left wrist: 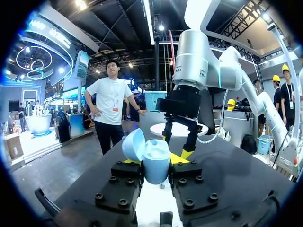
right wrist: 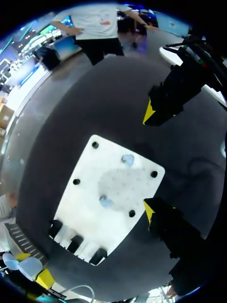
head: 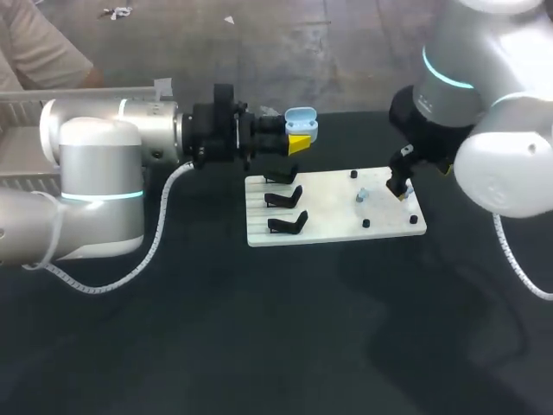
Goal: Pick up each earbud case from the left stands, insert the matching earbuds, close the lid, and place the case in the box.
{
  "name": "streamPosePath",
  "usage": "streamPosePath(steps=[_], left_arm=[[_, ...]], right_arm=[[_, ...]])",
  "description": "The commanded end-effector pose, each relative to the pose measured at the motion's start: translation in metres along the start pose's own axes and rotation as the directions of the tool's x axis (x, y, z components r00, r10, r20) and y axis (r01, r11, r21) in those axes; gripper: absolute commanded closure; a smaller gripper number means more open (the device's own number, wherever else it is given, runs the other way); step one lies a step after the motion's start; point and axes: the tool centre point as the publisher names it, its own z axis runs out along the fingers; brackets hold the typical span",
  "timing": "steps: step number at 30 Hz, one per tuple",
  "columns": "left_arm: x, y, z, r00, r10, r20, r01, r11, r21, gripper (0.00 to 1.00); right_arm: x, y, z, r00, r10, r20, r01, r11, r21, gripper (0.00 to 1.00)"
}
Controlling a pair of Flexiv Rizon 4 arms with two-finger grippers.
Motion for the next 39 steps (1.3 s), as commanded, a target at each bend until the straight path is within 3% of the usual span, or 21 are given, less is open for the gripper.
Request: streamPosePath(steps=[1,9,23,31,33,34,39], left_arm=[[0.001,-0.001,0.000,1.000,0.004,0.004,-0.004,1.000,-0.005,1.00],[0.001,-0.001,0.000,1.000,0.004,0.004,-0.004,1.000,-0.005,1.00],[0.001,-0.001,0.000,1.000,0.004,0.004,-0.004,1.000,-0.005,1.00],[0.001,-0.001,0.000,1.000,0.004,0.004,-0.004,1.000,-0.005,1.00],[0.001,-0.001,0.000,1.000,0.004,0.004,-0.004,1.000,-0.005,1.00],[0.001,-0.001,0.000,1.000,0.004,0.004,-0.004,1.000,-0.005,1.00],[0.001,-0.001,0.000,1.000,0.004,0.004,-0.004,1.000,-0.005,1.00]], right_arm=[[-0.004,-0.003,0.009,0.999,-0.020,-0.048,0.020,1.000,-0.006,0.00],[0.001,-0.005,0.017,0.996,-0.060,-0.072,0.058,0.998,-0.017,0.00],[-0.009,0.007,0.033,0.996,-0.062,-0.070,0.060,0.998,-0.033,0.00],[-0.010,0.010,0.037,0.995,-0.063,-0.080,0.061,0.998,-0.026,0.16],[-0.010,0.010,0.037,0.996,-0.052,-0.076,0.050,0.998,-0.027,0.34],[-0.010,0.010,0.037,0.996,-0.049,-0.075,0.047,0.998,-0.028,0.37],[-0.008,0.010,0.038,0.997,-0.029,-0.075,0.027,0.999,-0.032,0.34]])
